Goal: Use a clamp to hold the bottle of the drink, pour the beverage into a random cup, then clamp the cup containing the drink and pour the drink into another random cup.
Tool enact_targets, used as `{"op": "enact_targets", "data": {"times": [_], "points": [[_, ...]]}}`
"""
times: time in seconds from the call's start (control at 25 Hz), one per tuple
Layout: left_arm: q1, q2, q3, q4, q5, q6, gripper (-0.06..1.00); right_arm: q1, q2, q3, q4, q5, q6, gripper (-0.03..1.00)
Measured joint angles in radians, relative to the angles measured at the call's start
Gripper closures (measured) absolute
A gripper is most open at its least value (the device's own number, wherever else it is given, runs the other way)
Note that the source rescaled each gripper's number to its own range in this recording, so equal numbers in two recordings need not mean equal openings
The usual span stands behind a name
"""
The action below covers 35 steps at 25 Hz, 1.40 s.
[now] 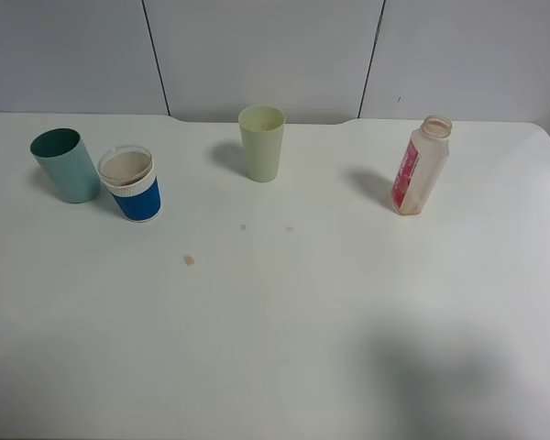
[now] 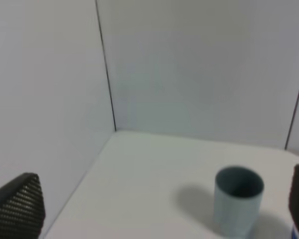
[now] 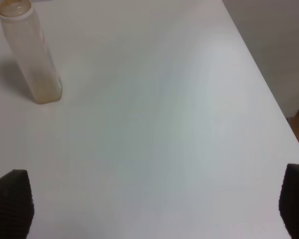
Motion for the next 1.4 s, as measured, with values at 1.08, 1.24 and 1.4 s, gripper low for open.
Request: {"op": "enact_targets", "data": {"times": [1.08,1.24,1.4], "points": [[0.000,-0.192,0.029,-0.052,0.561,0.001,-0.06,0.000,0.000,0.000,0.000,0.000,0.000,-0.01],[0.000,-0.192,0.031,-0.052,0.562,-0.003,-0.06,0.000,0.000,0.000,0.000,0.000,0.000,-0.01],[0.000,-0.192,0.031,-0.052,0.562,-0.003,-0.06,0.000,0.000,0.000,0.000,0.000,0.000,-0.01]]}}
